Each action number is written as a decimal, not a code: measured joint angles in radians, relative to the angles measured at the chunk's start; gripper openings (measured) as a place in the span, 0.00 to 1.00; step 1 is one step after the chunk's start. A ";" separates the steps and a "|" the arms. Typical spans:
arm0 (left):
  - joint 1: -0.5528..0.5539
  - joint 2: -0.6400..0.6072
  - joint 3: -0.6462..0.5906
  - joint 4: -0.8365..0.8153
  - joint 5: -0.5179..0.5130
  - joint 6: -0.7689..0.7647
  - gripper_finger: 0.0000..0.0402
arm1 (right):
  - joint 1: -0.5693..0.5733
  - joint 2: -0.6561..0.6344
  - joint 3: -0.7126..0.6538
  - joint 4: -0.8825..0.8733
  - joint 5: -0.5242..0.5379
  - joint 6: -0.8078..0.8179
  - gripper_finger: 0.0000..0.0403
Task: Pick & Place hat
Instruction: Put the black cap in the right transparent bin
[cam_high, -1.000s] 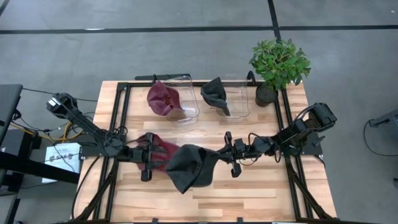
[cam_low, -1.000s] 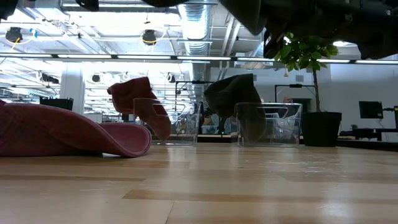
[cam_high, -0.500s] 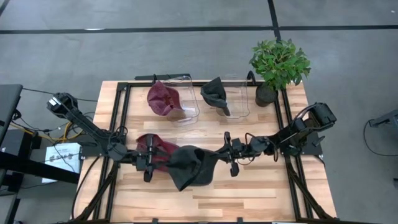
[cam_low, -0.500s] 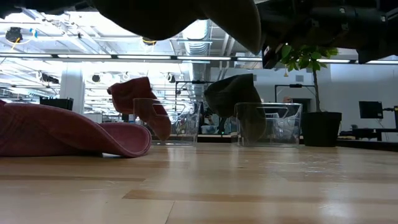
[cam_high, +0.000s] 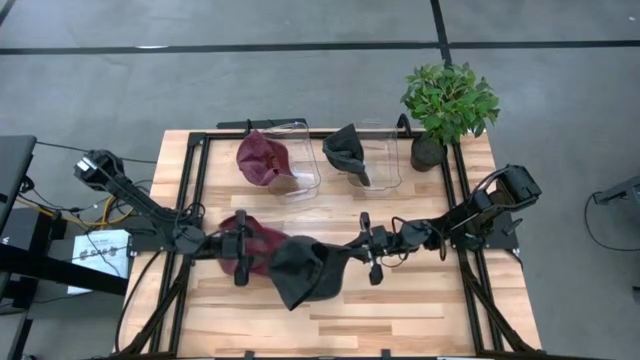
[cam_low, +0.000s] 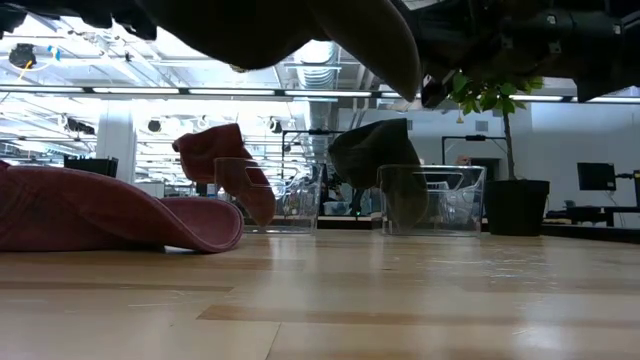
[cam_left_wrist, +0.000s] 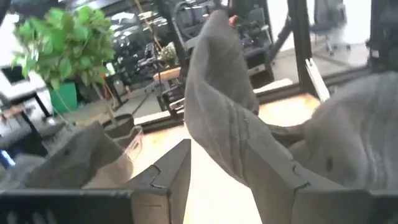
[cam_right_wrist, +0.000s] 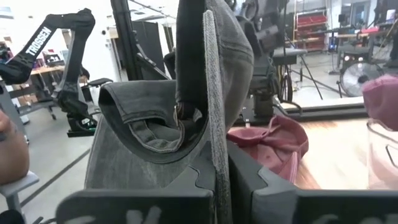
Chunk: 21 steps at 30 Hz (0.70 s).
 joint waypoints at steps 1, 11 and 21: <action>0.007 0.000 0.000 0.003 0.010 -0.031 0.36 | 0.000 0.000 0.006 -0.001 0.000 -0.006 0.01; 0.060 -0.001 0.000 0.018 0.246 -0.225 0.36 | 0.002 0.000 0.024 -0.029 0.022 -0.052 0.01; 0.060 -0.015 0.000 0.018 0.339 -0.263 0.36 | 0.002 0.000 0.024 -0.010 0.058 -0.056 0.01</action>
